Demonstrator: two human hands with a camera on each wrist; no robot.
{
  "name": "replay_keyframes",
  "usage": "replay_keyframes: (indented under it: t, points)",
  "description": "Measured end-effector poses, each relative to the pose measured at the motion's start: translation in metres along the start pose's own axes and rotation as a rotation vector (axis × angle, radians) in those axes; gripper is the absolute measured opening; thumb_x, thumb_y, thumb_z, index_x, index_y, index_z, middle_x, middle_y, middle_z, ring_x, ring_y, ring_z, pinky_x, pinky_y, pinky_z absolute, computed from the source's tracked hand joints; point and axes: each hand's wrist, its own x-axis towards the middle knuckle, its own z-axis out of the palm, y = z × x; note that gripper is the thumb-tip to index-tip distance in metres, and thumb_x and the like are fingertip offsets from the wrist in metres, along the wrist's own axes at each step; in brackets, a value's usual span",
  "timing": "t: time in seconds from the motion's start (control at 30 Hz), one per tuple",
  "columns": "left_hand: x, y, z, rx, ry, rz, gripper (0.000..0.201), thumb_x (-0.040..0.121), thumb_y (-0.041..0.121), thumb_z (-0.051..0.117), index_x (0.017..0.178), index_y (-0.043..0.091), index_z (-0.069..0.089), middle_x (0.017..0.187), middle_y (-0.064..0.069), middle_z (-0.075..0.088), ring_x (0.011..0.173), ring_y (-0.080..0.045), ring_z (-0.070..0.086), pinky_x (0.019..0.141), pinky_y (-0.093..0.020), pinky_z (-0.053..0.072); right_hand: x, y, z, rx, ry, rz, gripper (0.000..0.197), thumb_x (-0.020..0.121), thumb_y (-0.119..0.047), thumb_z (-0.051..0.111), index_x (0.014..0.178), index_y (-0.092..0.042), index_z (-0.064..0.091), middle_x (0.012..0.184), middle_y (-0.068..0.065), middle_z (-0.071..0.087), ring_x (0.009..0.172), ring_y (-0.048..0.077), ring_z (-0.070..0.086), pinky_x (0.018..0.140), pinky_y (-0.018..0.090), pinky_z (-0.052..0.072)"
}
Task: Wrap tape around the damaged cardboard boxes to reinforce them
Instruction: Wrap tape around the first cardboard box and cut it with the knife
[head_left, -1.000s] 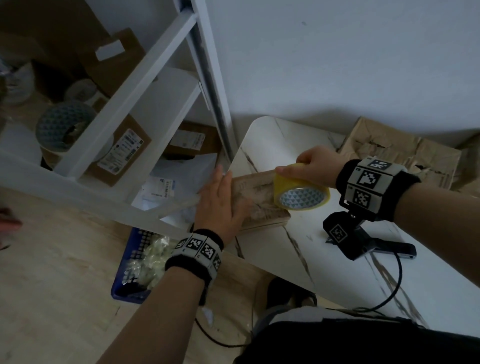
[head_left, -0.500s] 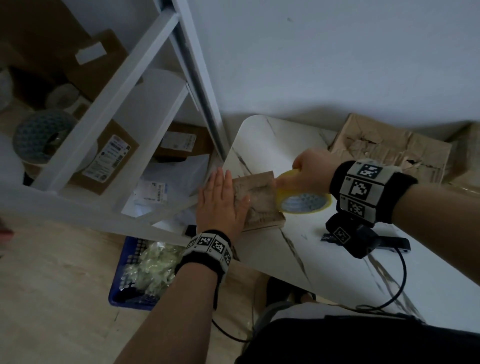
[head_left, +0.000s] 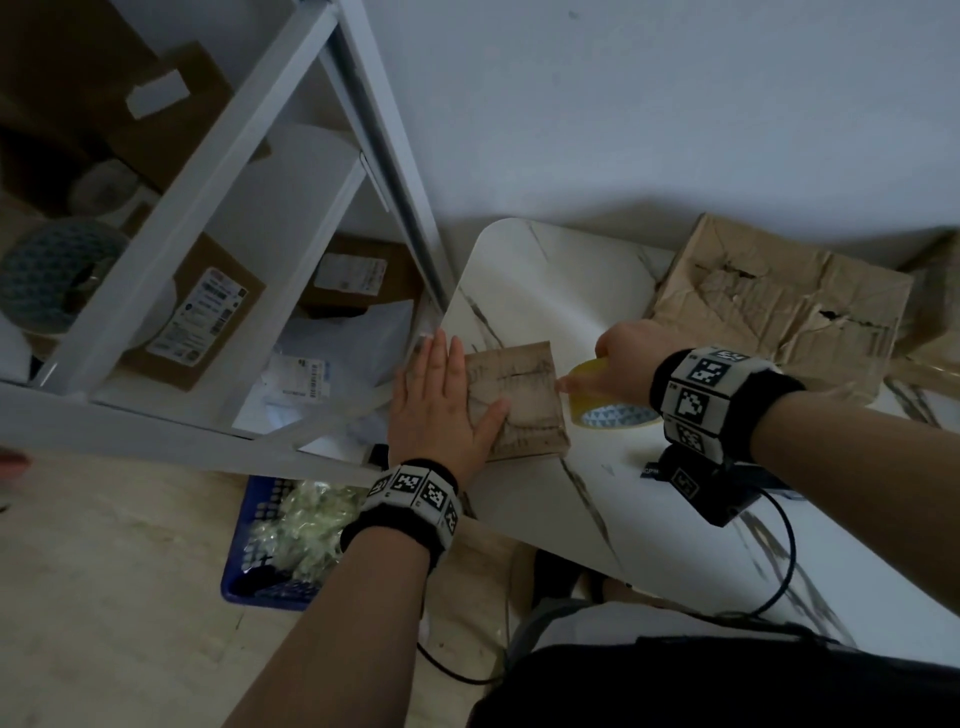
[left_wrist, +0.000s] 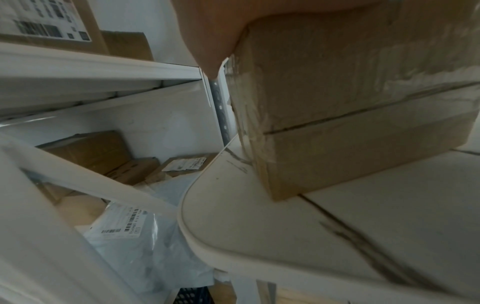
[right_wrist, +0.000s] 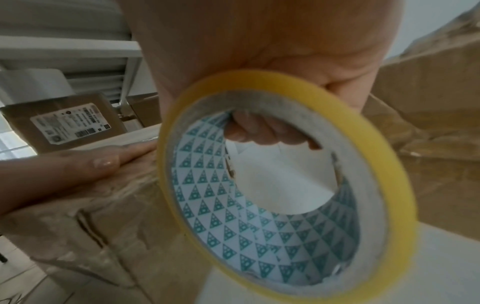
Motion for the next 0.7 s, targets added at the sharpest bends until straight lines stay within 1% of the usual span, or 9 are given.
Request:
replay_keyframes:
  t: [0.07,0.13,0.27,0.37,0.4,0.5,0.6,0.63,0.7]
  points:
    - [0.000,0.001,0.000,0.002,-0.002,-0.001,0.096,0.074,0.072,-0.005,0.150,0.013,-0.008,0.159,-0.004,-0.012,0.146,-0.017,-0.011,0.116,-0.035,-0.009,0.002,0.001,0.002,-0.004,-0.001,0.004,0.063,0.074,-0.072,0.056,0.062,-0.010,0.057,0.055,0.002,0.035,0.056,0.018,0.038,0.050,0.025,0.026]
    - [0.000,0.001,0.001,0.003,-0.004,-0.005,0.096,0.074,0.072,-0.004,0.150,0.014,-0.009,0.159,-0.004,-0.012,0.146,-0.016,-0.011,0.116,-0.035,-0.008,0.003,0.001,0.003,-0.019,-0.009,0.006,0.063,0.074,-0.073,0.055,0.061,-0.011,0.049,0.056,0.002,0.037,0.053,0.016,0.038,0.048,0.025,0.027]
    - [0.001,-0.001,0.002,0.012,-0.012,-0.011,0.096,0.074,0.073,-0.003,0.150,0.014,-0.010,0.159,-0.004,-0.013,0.146,-0.016,-0.012,0.116,-0.037,-0.007,0.004,0.001,0.004,-0.038,-0.010,0.008,0.063,0.076,-0.073,0.053,0.070,-0.011,0.054,0.057,0.001,0.041,0.051,0.015,0.038,0.047,0.023,0.028]
    - [0.001,0.000,0.000,0.022,-0.030,-0.010,0.096,0.074,0.072,-0.004,0.150,0.014,-0.011,0.159,-0.004,-0.013,0.146,-0.016,-0.013,0.116,-0.038,-0.007,0.004,0.000,0.005,-0.035,-0.027,0.001,0.065,0.076,-0.073,0.052,0.076,-0.009,0.065,0.057,0.001,0.038,0.053,0.016,0.037,0.048,0.024,0.027]
    - [0.002,0.000,0.000,0.032,-0.040,-0.012,0.096,0.074,0.072,-0.005,0.150,0.014,-0.012,0.159,-0.004,-0.014,0.146,-0.016,-0.013,0.116,-0.038,-0.008,0.004,0.001,0.007,-0.029,-0.032,0.000,0.065,0.076,-0.073,0.051,0.076,-0.010,0.065,0.057,0.001,0.038,0.055,0.017,0.039,0.049,0.025,0.027]
    - [0.000,0.005,-0.008,0.068,-0.071,-0.024,0.089,0.079,0.069,-0.005,0.150,0.016,-0.013,0.158,-0.004,-0.018,0.145,-0.017,-0.015,0.116,-0.042,-0.010,0.004,0.003,0.009,-0.018,-0.046,-0.003,0.063,0.078,-0.073,0.050,0.064,-0.011,0.050,0.058,0.002,0.038,0.056,0.018,0.040,0.050,0.026,0.028]
    - [-0.006,0.026,-0.013,0.095,-0.031,0.057,0.073,0.091,0.057,0.007,0.150,0.017,-0.009,0.158,-0.005,-0.016,0.146,-0.019,-0.013,0.114,-0.044,-0.015,0.000,0.005,0.010,-0.010,-0.049,0.000,0.061,0.082,-0.070,0.047,0.067,-0.010,0.051,0.060,0.002,0.042,0.054,0.016,0.040,0.049,0.025,0.029]
    - [-0.008,0.037,-0.013,0.093,-0.025,0.099,0.075,0.088,0.057,0.004,0.150,0.017,-0.009,0.158,-0.005,-0.015,0.146,-0.020,-0.012,0.113,-0.044,-0.016,-0.001,0.005,0.010,-0.004,-0.048,-0.002,0.061,0.082,-0.069,0.047,0.069,-0.010,0.053,0.061,0.002,0.043,0.055,0.016,0.041,0.050,0.025,0.029]
    - [-0.012,0.058,-0.007,0.097,-0.084,0.123,0.091,0.075,0.067,-0.007,0.149,0.014,-0.012,0.157,-0.006,-0.020,0.145,-0.022,-0.017,0.113,-0.045,-0.017,-0.003,0.005,0.011,0.010,-0.052,-0.006,0.061,0.082,-0.069,0.047,0.073,-0.010,0.057,0.062,0.002,0.045,0.058,0.017,0.045,0.051,0.025,0.032]
